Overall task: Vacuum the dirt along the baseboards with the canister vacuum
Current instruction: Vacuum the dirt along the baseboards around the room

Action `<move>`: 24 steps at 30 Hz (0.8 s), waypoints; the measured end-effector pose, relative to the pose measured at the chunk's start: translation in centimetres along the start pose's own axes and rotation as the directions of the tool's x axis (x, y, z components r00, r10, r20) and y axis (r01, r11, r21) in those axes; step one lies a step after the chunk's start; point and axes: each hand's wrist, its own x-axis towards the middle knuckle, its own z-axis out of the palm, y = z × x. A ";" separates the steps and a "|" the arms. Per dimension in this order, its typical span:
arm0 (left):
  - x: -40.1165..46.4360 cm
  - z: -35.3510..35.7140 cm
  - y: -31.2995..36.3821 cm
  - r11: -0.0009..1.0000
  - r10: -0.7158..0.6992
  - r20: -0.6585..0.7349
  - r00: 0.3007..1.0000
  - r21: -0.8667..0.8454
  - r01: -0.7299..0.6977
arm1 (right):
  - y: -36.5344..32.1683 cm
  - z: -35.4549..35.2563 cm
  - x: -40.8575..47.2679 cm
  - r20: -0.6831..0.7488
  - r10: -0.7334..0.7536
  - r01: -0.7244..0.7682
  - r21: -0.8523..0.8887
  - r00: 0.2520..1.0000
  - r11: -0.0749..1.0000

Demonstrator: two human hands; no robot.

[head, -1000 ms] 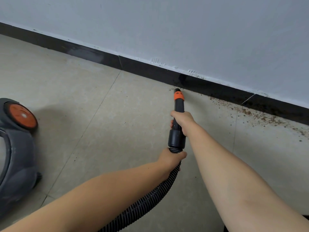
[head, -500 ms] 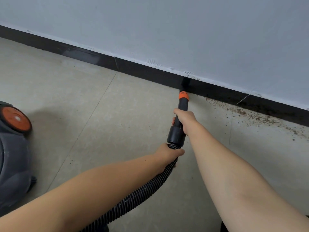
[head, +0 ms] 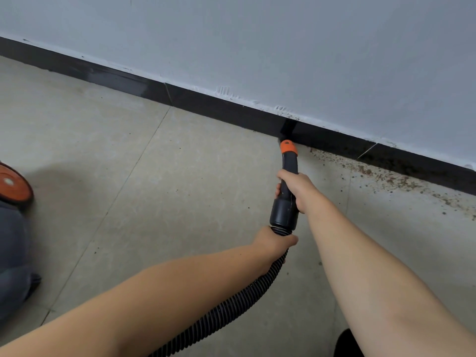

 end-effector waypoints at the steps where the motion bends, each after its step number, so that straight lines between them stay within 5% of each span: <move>1: 0.0 -0.3 0.0 1.000 0.003 -0.016 1.000 -0.019 -0.004 | 0.0 0.7 0.1 0.022 -0.004 0.005 -0.025 1.000 1.000; 15: 0.3 -3.0 0.4 0.987 0.008 -0.119 0.993 -0.161 -0.028 | -1.6 6.1 0.1 0.171 -0.040 0.076 -0.211 0.984 0.975; 24: -1.3 -0.6 -2.0 0.997 -0.028 0.007 1.000 -0.077 0.028 | 1.6 2.3 -2.1 0.046 -0.055 0.062 -0.170 0.997 0.983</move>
